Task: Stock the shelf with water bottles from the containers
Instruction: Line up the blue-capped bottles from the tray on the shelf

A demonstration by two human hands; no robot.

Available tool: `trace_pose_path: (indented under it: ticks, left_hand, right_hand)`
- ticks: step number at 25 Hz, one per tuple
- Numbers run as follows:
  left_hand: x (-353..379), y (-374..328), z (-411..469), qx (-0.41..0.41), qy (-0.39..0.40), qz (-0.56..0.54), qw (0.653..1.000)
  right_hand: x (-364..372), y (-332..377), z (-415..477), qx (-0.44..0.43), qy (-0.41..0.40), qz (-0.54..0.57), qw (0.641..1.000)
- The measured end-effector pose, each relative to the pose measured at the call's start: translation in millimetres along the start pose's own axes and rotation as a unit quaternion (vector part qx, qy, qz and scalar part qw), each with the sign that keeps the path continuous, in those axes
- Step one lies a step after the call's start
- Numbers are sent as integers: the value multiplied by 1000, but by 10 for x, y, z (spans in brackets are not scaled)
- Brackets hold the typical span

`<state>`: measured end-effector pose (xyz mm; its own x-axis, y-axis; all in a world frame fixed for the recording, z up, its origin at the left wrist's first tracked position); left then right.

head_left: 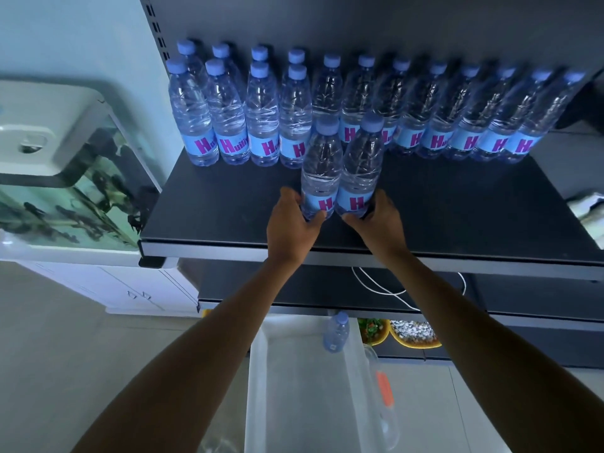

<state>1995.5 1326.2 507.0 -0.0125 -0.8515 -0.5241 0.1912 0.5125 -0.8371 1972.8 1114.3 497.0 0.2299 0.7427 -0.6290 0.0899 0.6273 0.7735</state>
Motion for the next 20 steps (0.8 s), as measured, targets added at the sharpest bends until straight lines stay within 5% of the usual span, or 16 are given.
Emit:
trace_pose_path:
  ticks: [9, 20]
  left_hand:
    - [244, 76, 886, 25, 20, 74, 997]
    - [408, 241, 1280, -69, -20, 210, 975]
  right_hand:
    - [-6, -117, 583, 27, -65, -67, 995]
    - [42, -129, 1124, 29, -86, -129, 987]
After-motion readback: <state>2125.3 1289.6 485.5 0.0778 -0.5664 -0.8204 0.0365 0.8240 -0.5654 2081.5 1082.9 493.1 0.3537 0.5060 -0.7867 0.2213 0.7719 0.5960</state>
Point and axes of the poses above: each hand's wrist, its own z-axis towards the middle knuckle, its own x-axis out of the palm, y = z × x, the point moved 8 cm from there along z, towards the middle knuckle, and after that the axes turned 7 degrees about y, right-handed, at the moved point
